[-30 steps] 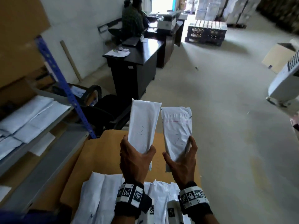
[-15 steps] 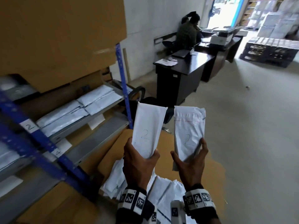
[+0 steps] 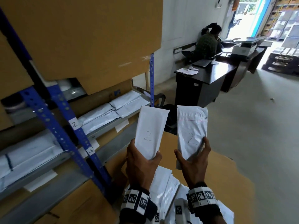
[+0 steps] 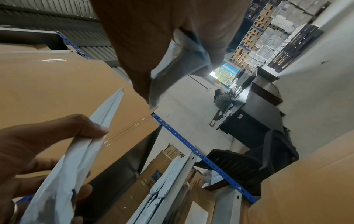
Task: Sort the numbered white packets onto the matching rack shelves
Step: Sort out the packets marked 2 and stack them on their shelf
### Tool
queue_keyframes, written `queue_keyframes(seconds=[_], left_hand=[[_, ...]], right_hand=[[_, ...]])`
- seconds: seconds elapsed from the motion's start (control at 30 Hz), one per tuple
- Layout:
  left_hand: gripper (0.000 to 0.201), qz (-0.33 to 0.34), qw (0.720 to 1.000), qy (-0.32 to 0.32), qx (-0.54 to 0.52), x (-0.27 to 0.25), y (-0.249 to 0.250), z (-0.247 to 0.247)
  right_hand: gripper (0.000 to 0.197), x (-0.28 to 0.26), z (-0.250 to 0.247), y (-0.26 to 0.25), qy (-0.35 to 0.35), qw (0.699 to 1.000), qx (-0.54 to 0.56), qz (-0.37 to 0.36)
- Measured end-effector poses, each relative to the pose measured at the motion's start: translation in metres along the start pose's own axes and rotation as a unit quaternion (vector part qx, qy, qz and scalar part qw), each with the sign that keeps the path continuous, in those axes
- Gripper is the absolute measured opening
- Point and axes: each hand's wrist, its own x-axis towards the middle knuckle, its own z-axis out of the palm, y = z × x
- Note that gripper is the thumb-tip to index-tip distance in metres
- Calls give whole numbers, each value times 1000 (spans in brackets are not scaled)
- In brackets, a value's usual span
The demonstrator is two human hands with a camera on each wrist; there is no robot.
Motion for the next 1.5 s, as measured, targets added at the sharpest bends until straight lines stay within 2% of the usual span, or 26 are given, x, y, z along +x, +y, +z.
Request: queue_keyframes(seconds=[0.13,0.37,0.6,0.67,0.83,0.97,1.13,1.27,1.5], left_hand=[[102,12,1000,-3,6,29,-33,-27],[109,-1,997,-67,47,69,-98,-62],[137,-33,995,-94,19,103,-135,-74],[137,-44,993,-110,21,113,-140,-72],[107,-50,989,-130,55,138,-143,-62],[106,-65,985,-146,71,177,-136,-52],[101,-61,986,-117,99,232,-126,-41],[99,-54,985,-105,129,269,-128,-26],[98,-38,970,-100,219,349,-115,-1]], right_hand=[[112,-23,41,-14,4,1000,9,14],[112,-66,105,-23,-7,999,-18,44],[106,-69,144,-30,-27,997,-38,55],[102,-63,152,-27,-32,997,-40,63],[89,-38,185,-15,-35,996,-7,87],[59,-1,224,-7,-21,992,45,116],[61,32,267,4,-35,989,88,113],[46,49,296,23,-67,981,65,171],[51,106,356,30,-108,975,72,179]])
